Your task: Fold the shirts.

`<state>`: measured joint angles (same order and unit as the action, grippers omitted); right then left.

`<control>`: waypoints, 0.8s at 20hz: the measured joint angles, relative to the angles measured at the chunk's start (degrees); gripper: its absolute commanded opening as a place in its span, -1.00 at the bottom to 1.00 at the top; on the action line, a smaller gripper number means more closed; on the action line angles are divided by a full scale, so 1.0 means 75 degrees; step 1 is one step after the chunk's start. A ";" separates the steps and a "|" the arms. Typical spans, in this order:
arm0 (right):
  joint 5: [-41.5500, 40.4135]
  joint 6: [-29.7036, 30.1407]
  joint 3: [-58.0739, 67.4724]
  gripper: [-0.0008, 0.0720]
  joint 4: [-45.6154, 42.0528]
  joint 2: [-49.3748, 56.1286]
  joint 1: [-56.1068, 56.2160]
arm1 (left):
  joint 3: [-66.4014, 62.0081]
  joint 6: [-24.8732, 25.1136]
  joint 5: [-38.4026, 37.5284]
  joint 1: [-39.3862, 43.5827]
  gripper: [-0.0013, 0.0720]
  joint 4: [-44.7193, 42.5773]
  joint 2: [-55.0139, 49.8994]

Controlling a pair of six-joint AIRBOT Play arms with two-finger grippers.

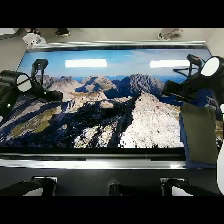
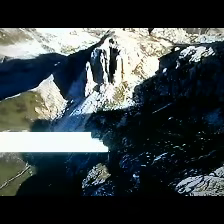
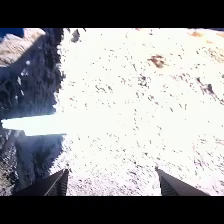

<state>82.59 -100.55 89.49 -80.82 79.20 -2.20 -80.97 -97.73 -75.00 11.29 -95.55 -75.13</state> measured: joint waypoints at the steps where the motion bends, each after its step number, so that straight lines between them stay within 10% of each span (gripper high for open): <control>1: 0.0076 -0.0006 0.0000 0.88 -0.0026 0.0017 0.0032 | 0.0023 -0.0032 -0.0012 0.0003 0.27 0.0015 -0.0006; 16: 0.0329 -0.0055 0.0006 0.88 -0.0166 0.0061 0.0119 | 0.0073 -0.0119 -0.0017 0.0029 0.27 0.0102 -0.0032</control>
<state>85.06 -100.97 89.54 -82.06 79.66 -1.30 -80.42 -98.63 -75.13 11.51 -94.78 -75.37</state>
